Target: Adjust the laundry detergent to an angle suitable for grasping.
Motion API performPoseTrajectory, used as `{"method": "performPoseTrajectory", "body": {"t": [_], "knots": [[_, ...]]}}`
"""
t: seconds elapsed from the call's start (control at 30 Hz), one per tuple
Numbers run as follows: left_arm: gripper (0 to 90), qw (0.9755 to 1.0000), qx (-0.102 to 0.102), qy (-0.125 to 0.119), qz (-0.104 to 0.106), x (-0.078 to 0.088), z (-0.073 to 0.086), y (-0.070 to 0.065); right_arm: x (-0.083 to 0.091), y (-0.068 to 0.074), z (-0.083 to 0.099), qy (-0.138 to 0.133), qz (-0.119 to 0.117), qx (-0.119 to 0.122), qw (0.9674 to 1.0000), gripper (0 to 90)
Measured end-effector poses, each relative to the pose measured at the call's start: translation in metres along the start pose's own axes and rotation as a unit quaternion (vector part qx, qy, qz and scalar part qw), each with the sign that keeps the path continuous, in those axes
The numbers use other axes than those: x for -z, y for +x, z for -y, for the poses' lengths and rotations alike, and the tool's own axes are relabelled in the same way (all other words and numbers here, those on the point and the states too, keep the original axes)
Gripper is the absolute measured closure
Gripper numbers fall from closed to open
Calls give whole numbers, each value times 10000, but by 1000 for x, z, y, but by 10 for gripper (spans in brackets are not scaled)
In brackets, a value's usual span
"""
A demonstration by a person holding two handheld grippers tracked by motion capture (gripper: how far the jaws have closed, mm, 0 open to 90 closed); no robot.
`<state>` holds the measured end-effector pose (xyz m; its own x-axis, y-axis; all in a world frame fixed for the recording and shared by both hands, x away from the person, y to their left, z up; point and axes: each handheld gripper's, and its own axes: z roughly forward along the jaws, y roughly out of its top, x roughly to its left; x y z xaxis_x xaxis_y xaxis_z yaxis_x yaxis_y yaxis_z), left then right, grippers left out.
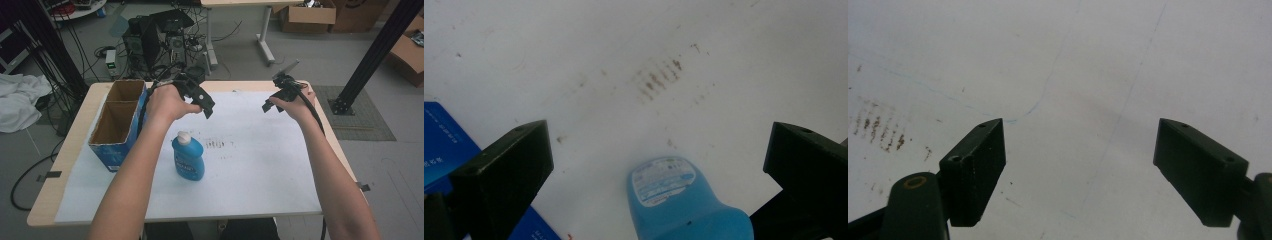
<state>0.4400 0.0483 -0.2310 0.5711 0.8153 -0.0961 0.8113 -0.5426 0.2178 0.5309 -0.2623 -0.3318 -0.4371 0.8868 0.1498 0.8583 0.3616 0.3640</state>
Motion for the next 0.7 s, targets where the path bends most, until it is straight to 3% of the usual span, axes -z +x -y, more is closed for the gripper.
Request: {"method": "performPoseTrajectory", "body": {"t": [0.37, 0.7], "knots": [[1, 10000, 1, 36, -18, 1, 1, -2, 17, 7, 12, -256, -54, 105, 9996, 212], [1, 10000, -14, 51, -27, 3, 3, -3, 33, 24, 27, -312, -204, 413, 9985, 209]]}}
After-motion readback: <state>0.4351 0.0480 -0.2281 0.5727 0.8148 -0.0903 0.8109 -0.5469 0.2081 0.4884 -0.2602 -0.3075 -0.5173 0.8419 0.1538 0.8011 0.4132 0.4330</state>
